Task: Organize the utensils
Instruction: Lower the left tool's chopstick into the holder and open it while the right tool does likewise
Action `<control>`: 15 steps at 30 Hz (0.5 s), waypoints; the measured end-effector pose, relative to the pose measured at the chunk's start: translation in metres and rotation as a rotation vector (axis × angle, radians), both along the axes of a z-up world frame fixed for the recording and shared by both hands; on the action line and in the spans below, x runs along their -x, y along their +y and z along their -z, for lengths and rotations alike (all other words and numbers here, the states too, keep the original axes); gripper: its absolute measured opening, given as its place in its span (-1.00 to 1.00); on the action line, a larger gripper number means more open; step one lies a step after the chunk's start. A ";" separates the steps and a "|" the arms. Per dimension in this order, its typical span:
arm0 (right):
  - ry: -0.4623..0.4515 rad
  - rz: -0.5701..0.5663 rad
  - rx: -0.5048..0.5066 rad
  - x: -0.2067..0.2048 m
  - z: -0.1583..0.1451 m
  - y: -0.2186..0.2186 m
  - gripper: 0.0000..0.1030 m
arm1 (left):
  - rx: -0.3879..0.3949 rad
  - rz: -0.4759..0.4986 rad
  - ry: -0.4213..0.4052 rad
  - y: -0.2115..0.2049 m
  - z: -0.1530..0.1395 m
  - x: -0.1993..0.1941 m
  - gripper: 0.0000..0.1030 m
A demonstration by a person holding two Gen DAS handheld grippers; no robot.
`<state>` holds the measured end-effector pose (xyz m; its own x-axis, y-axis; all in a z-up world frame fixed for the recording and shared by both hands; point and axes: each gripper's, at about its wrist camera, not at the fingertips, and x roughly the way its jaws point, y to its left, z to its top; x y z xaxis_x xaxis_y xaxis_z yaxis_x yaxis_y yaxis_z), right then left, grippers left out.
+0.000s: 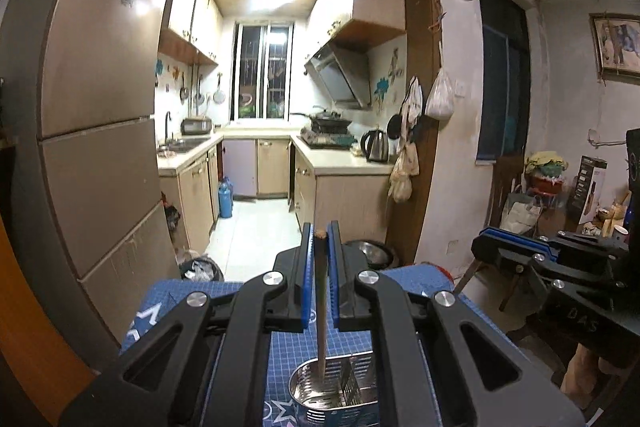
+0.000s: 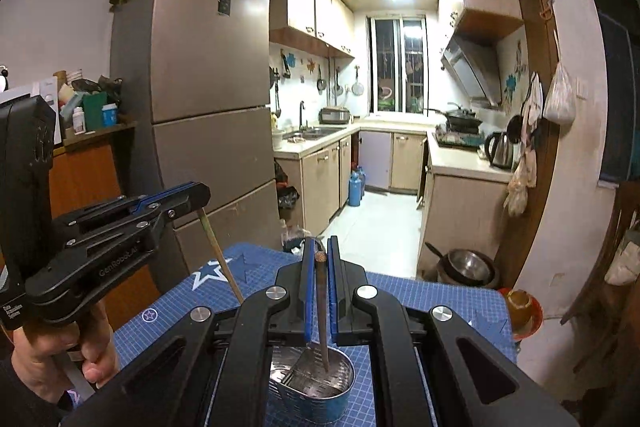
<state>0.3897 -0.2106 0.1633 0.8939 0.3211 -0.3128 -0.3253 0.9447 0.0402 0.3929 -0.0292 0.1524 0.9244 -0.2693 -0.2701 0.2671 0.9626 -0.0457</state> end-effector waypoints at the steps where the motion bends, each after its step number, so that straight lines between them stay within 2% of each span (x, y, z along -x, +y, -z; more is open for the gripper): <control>1: 0.007 0.002 -0.001 -0.003 0.004 0.000 -0.86 | -0.003 0.000 0.007 0.000 0.003 -0.002 -0.90; 9: 0.054 0.011 -0.012 -0.024 0.038 0.004 -0.86 | -0.017 -0.002 0.058 0.002 0.030 -0.015 -0.90; 15: 0.072 0.010 -0.012 -0.034 0.049 0.007 -0.86 | -0.029 0.006 0.076 -0.002 0.039 -0.021 -0.90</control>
